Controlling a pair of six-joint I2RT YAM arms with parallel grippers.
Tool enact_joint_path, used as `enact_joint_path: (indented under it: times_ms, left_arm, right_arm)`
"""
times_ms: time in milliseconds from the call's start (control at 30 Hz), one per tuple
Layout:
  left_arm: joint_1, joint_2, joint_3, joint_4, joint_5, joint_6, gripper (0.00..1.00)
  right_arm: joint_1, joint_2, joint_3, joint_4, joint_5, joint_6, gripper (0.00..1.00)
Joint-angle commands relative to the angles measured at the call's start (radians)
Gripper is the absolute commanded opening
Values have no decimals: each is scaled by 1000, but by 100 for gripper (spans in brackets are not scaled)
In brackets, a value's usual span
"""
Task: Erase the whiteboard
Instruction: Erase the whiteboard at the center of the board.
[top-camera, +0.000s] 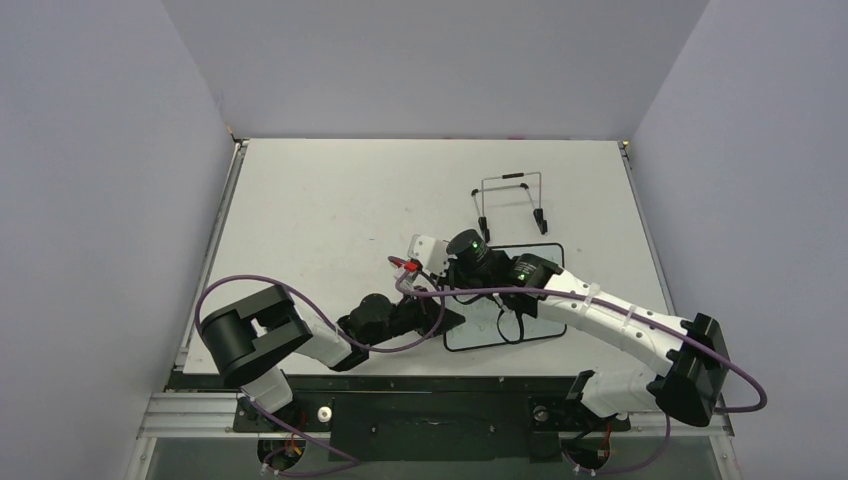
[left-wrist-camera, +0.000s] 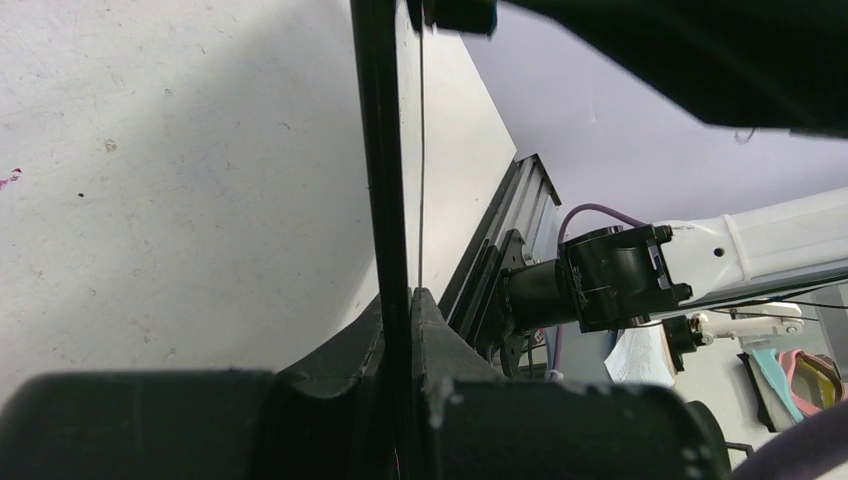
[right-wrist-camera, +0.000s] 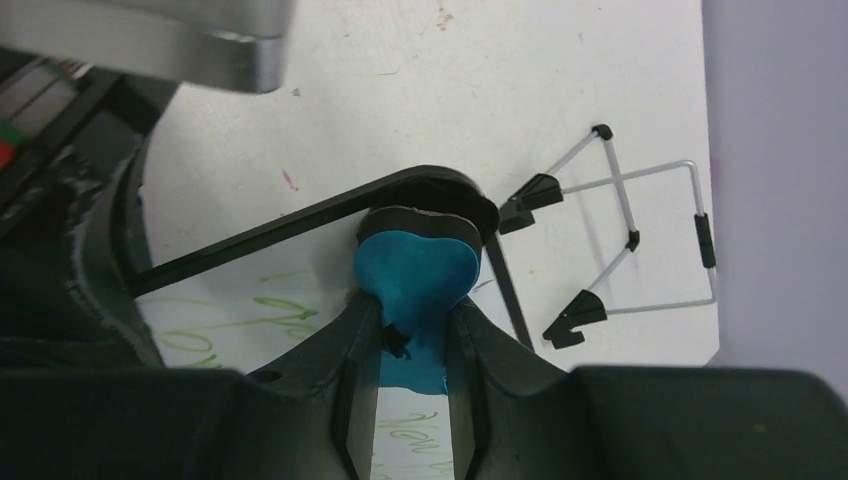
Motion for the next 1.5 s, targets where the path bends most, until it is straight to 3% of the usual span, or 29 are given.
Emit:
enact_joint_path:
  times_ms: [0,200,400,767,900,1100,1367,1467]
  left_arm:
    - [-1,-34,28,56,34,47,0]
    - [0,-27,36,62,44,44,0]
    - [0,-24,32,85,44,28,0]
    - [-2,-19,34,84,39,19,0]
    - [-2,-10,38,90,45,16,0]
    - [-2,-15,36,85,45,20,0]
    - [-2,-22,32,83,44,23,0]
    - [-2,-21,31,84,44,25,0]
  right_arm:
    - [20,-77,-62,-64,-153,-94,0]
    - [21,-134,-144,-58,-151,-139,0]
    - [12,-138,-144,30,16,-102,0]
    - [84,-121,-125,-67,-146,-146,0]
    - [70,-114,-140,1,23,-119,0]
    - [35,-63,-75,30,129,-71,0]
    - [95,-71,-85,-157,-134,-202,0]
    - [96,-76,-90,-160,-118,-205,0]
